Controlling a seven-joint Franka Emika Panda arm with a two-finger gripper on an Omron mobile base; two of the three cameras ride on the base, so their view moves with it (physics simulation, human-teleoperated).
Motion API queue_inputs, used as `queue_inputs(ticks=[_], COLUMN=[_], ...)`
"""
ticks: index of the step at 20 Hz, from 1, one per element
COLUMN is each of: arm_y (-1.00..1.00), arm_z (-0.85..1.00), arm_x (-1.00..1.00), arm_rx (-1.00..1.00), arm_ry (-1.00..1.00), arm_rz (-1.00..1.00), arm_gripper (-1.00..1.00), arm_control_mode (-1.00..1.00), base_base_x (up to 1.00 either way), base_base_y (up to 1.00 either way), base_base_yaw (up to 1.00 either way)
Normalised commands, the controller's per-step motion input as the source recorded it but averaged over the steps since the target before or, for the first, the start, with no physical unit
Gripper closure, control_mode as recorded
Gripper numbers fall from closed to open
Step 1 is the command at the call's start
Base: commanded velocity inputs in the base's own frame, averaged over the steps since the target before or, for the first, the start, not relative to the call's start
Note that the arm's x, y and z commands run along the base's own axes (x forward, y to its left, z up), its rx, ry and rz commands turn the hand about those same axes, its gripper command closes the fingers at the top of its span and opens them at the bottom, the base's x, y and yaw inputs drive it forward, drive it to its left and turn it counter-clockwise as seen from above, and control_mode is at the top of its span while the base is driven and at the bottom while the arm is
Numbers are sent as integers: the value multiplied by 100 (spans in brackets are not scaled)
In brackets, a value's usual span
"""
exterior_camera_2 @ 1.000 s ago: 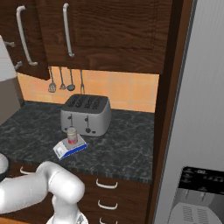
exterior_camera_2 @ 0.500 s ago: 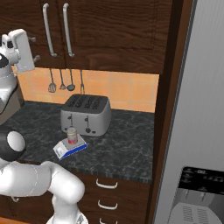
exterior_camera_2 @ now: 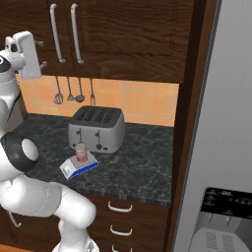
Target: Pick the canned food and place it on the digital scale for weighing, and close the cabinet.
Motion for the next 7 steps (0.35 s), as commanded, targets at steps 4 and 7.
queue_inputs(ticks=[4,7], arm_y=[-43,-54], arm_z=[-25,-27], arm_x=[76,68], arm_rx=[1,4], arm_ry=[0,0], arm_rz=[6,8], arm_gripper=[-100,-100], arm_control_mode=[-100,-100], base_base_x=[0,0], base_base_y=[0,0], base_base_yaw=[0,0])
